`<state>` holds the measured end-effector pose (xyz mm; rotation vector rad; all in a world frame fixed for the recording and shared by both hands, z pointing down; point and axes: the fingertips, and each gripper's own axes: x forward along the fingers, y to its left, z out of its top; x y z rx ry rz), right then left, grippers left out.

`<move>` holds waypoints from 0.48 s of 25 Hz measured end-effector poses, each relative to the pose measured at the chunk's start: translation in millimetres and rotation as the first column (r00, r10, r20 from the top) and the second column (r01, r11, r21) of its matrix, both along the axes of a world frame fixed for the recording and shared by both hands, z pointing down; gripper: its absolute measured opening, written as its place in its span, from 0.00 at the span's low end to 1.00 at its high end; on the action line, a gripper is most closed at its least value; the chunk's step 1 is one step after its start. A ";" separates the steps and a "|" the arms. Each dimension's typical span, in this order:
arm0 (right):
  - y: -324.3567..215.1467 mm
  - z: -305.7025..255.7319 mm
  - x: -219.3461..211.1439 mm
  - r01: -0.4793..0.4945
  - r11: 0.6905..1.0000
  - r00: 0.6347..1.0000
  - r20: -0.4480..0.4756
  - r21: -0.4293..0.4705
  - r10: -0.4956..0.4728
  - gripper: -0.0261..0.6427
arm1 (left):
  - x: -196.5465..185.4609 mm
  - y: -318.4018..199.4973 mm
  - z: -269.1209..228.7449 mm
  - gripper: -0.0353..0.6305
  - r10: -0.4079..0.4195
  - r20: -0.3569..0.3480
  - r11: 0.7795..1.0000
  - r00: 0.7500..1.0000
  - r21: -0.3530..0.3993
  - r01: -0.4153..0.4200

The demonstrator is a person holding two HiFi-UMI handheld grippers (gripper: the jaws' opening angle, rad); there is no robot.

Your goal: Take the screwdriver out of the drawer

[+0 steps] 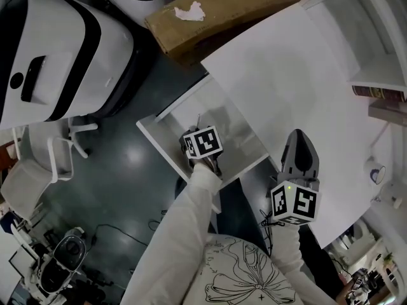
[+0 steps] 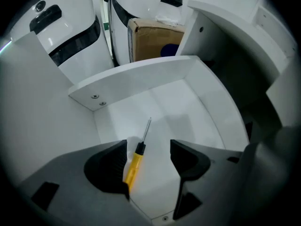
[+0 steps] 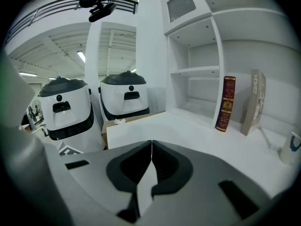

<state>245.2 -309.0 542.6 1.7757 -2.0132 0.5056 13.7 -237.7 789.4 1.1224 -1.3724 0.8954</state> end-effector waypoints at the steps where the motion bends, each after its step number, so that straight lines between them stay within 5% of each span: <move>1: -0.1 0.4 -0.5 0.003 1.000 1.000 -0.001 -0.001 -0.003 0.04 | 1.0 0.9 2.0 0.45 0.008 -0.002 1.000 1.000 -0.005 -0.008; 12: 0.5 6.8 1.7 0.005 1.000 1.000 -0.001 -0.014 -0.005 0.04 | 7.4 9.6 24.4 0.46 0.031 -0.028 0.997 0.999 -0.065 -0.033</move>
